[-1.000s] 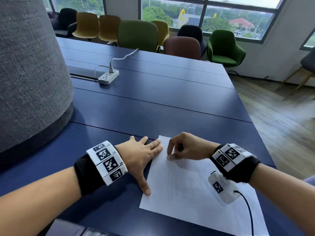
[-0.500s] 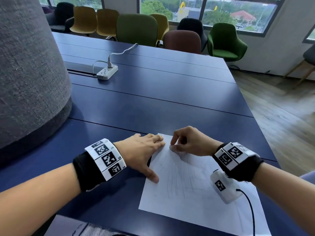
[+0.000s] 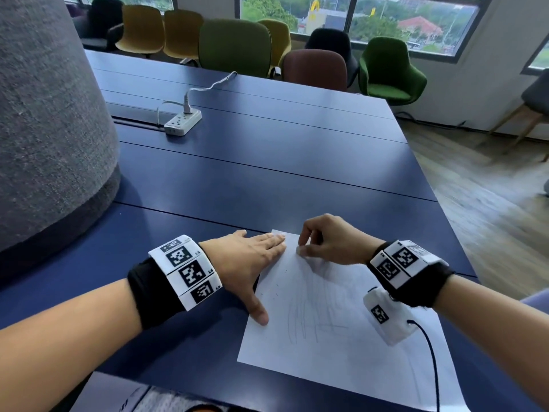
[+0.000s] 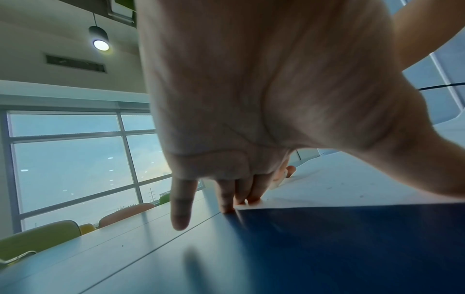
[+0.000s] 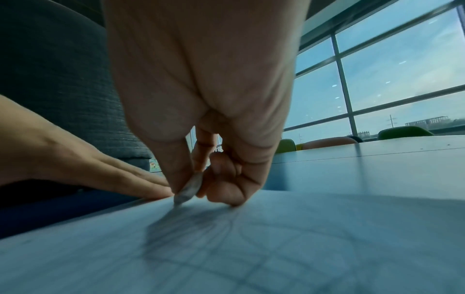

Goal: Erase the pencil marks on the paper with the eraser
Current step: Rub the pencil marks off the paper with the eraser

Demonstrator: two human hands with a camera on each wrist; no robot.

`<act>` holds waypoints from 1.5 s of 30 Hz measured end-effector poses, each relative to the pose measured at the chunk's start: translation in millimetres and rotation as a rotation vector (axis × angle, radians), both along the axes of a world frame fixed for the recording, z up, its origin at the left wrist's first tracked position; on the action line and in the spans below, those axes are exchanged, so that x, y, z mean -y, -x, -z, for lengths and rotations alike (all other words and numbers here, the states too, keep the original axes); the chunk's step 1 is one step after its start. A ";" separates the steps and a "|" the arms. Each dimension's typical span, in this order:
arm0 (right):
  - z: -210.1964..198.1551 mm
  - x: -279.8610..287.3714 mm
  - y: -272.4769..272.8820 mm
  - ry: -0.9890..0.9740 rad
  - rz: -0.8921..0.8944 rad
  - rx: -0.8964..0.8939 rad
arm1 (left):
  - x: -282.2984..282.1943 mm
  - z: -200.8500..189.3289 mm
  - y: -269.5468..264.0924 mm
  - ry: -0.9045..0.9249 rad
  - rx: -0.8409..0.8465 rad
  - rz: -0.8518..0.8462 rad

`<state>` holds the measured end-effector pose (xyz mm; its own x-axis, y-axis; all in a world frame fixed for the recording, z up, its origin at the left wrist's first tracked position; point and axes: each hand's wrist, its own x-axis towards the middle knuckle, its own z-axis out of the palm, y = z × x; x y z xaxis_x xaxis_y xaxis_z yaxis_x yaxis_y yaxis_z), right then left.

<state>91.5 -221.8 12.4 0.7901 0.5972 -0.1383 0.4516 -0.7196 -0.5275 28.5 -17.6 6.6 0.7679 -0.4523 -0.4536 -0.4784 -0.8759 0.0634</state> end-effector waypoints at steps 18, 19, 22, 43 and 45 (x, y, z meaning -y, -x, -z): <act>-4.7 -3.7 21.3 0.147 -0.236 0.102 | 1.1 -4.0 3.6 -0.019 -0.063 -0.028; -4.5 -3.6 18.0 0.144 -0.208 0.112 | 1.3 -3.7 3.3 -0.014 -0.062 -0.030; -1.4 -6.0 30.8 0.150 -0.257 0.108 | 1.0 -3.6 3.2 -0.006 -0.067 -0.032; -1.5 -5.0 52.0 0.150 -0.329 0.032 | 1.0 2.4 0.4 0.010 -0.070 -0.019; -3.0 -7.0 53.6 0.165 -0.357 0.016 | 1.1 1.7 0.4 0.005 -0.073 -0.020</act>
